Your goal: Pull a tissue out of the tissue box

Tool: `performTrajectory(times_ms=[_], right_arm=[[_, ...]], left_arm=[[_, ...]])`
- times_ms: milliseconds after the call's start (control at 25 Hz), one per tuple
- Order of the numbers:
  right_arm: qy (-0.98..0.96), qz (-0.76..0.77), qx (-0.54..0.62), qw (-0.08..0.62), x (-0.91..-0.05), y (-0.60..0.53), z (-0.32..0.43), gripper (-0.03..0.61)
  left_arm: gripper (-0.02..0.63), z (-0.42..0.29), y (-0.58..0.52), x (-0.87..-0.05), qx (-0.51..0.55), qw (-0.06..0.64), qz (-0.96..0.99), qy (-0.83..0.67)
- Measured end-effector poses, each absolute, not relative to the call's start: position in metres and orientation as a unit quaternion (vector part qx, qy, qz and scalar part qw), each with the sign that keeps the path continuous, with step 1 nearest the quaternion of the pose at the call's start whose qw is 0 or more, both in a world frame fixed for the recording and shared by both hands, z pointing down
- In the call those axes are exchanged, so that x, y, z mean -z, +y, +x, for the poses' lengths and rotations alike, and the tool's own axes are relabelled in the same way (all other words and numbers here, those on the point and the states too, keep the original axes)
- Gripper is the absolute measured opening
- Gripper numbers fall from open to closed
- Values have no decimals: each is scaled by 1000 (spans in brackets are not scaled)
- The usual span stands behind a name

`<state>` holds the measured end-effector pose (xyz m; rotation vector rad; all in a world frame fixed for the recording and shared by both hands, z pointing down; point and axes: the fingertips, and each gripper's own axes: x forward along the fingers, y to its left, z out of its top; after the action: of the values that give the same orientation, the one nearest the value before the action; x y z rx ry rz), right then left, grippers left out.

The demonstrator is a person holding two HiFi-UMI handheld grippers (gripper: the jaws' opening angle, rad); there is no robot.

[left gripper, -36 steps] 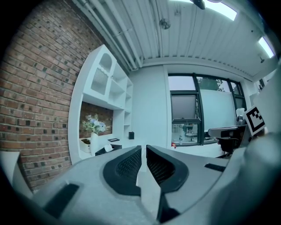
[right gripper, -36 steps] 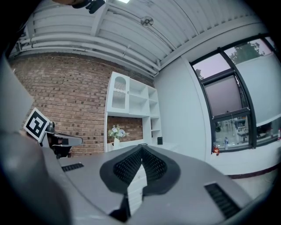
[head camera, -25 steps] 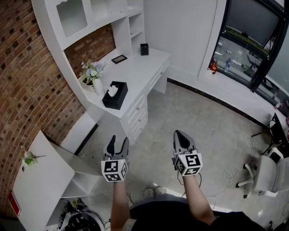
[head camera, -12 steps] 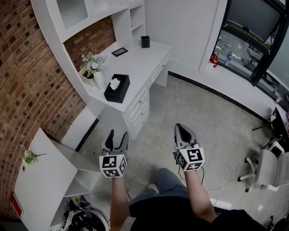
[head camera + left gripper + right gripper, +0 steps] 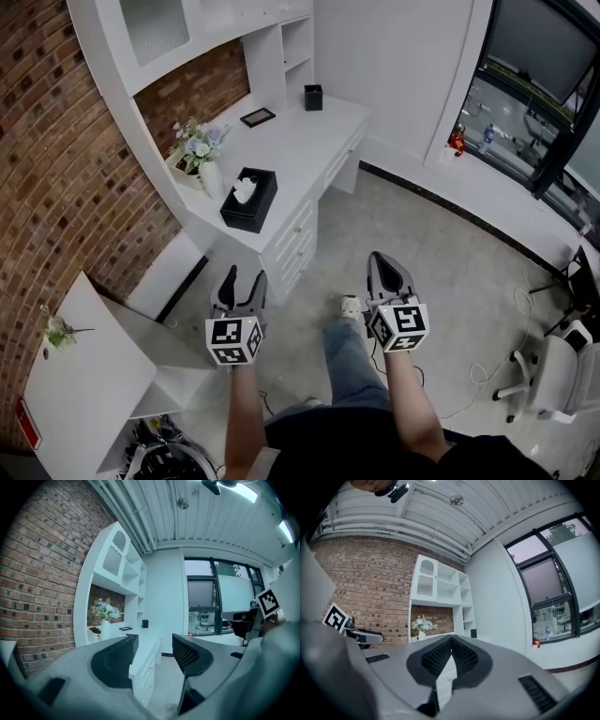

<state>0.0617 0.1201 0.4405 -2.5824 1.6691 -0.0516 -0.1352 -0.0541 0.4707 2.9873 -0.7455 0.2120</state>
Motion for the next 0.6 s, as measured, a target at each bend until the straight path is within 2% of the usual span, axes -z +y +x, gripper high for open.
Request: performTrajectory(times_ms=[320,600], right_arm=[[601,-797,24,42,-467,-7,151,-3],[698,-714,55,25,-463,-149,214,-3]], left_arm=[[230,-76,-145,-488,-69,22,946,-315],[230,-39,-219,-501,-88,64,898,-426]])
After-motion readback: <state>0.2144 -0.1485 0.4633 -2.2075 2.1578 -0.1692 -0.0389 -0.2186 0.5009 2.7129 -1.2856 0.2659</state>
